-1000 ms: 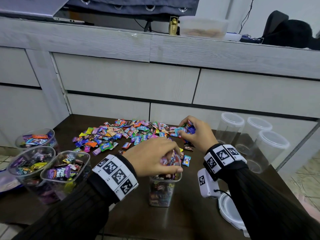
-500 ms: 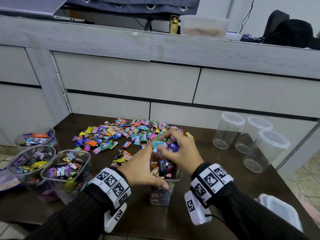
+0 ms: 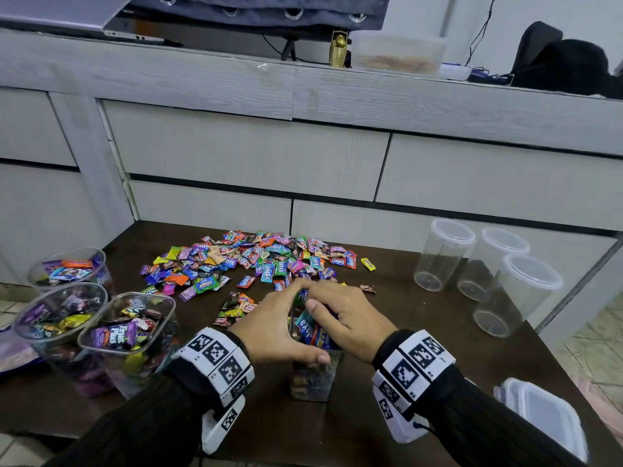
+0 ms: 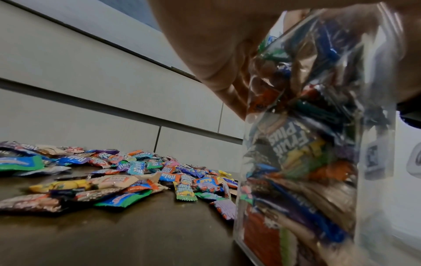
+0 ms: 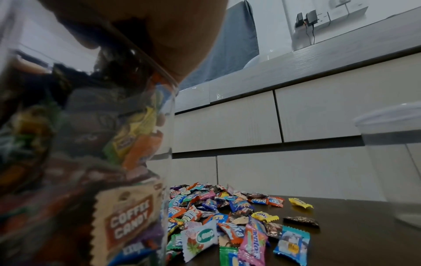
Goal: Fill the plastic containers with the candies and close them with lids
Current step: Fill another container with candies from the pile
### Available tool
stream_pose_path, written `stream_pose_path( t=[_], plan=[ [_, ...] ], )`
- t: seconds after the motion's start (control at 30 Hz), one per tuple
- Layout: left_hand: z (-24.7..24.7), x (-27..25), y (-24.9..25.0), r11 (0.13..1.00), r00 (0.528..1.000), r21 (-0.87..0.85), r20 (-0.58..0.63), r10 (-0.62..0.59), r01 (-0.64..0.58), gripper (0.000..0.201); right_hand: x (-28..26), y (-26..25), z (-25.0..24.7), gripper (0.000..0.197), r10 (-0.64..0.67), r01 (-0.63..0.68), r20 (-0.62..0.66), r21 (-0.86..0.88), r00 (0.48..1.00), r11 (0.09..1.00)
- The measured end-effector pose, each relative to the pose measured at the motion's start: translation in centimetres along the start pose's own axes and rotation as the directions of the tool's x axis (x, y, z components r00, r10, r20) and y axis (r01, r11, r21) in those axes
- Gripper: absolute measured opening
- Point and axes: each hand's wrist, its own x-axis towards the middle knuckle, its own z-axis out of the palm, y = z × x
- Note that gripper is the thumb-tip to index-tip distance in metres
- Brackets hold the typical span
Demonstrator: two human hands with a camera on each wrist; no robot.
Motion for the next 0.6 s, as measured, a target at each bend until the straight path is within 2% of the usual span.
stream_pose_path(
  t=[0.1,0.2,0.23,0.3,0.37,0.43,0.5,0.6],
  plan=[
    [0.08,0.03,-0.30,0.999,1.000,0.051,0.009,-0.008,0.008,0.111,-0.37,0.12,0.07,0.008,0.070,-0.069,-0.028,0.044,0.997,0.997],
    [0.11,-0.15,-0.44,0.997,1.000,0.074,-0.003,-0.013,0.013,0.118,-0.53,0.21,0.05,0.027,0.141,-0.134,-0.067,0.094,0.988,0.987],
    [0.13,-0.16,-0.46,0.998,1.000,0.068,-0.002,-0.017,0.017,0.116,-0.53,0.23,0.07,0.027,0.138,-0.129,-0.092,0.092,0.986,0.987],
    [0.18,-0.10,-0.41,1.000,1.000,0.027,-0.002,0.000,0.000,0.100,-0.53,0.25,0.17,0.017,0.089,-0.082,-0.139,0.056,0.986,0.995],
    [0.12,-0.15,-0.16,1.000,1.000,0.022,-0.013,0.000,0.000,0.087,-0.51,0.17,0.23,0.014,0.051,-0.047,-0.139,0.031,0.989,0.998],
    [0.05,-0.16,-0.12,1.000,1.000,0.025,-0.006,0.001,-0.001,0.091,-0.47,0.15,0.21,0.017,0.030,-0.024,-0.128,0.051,0.991,0.998],
    [-0.04,-0.20,-0.22,1.000,1.000,0.027,0.002,-0.014,0.014,0.097,-0.29,0.08,0.00,0.017,0.035,-0.018,-0.165,0.103,0.986,0.995],
    [-0.12,-0.31,-0.22,1.000,1.000,-0.013,0.004,-0.029,0.029,0.101,0.13,0.28,-0.72,0.015,0.194,-0.116,-0.196,0.353,0.961,0.929]
  ],
)
